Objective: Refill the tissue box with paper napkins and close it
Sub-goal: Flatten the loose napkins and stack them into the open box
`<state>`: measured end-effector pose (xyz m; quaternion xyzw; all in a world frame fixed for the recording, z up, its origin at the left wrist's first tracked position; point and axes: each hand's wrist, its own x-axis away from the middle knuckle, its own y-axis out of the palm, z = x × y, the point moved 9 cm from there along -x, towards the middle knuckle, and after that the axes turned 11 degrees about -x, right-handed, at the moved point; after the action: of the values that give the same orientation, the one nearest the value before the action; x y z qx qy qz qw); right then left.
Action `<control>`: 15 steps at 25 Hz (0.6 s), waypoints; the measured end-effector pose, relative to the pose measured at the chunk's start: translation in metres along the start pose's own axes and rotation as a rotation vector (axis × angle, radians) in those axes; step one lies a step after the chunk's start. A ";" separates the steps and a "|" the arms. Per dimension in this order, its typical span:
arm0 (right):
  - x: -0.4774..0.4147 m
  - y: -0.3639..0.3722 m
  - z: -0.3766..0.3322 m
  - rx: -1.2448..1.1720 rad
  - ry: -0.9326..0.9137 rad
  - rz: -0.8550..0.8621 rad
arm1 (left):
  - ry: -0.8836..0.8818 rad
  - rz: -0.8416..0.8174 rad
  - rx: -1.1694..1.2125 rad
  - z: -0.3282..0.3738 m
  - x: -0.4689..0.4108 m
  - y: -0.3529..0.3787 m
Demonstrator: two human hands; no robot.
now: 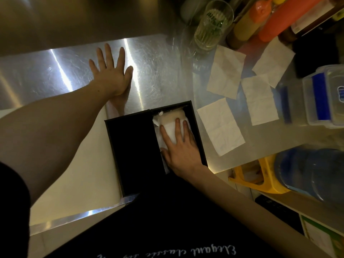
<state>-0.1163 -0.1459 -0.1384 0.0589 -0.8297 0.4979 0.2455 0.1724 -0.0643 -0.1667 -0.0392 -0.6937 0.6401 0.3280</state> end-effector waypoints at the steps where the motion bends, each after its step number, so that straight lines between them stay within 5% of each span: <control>1: 0.000 0.001 0.000 0.002 0.002 -0.002 | 0.001 -0.004 0.000 0.001 0.000 0.000; 8: 0.003 -0.008 -0.004 -0.094 -0.028 -0.002 | 0.004 -0.040 -0.009 0.002 0.001 -0.002; 15: 0.016 -0.089 -0.012 -0.370 -0.158 0.364 | 0.011 -0.036 0.007 0.003 0.004 -0.003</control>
<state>-0.0954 -0.1781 -0.0553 -0.0983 -0.9201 0.3677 0.0929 0.1692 -0.0653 -0.1625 -0.0291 -0.6901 0.6364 0.3434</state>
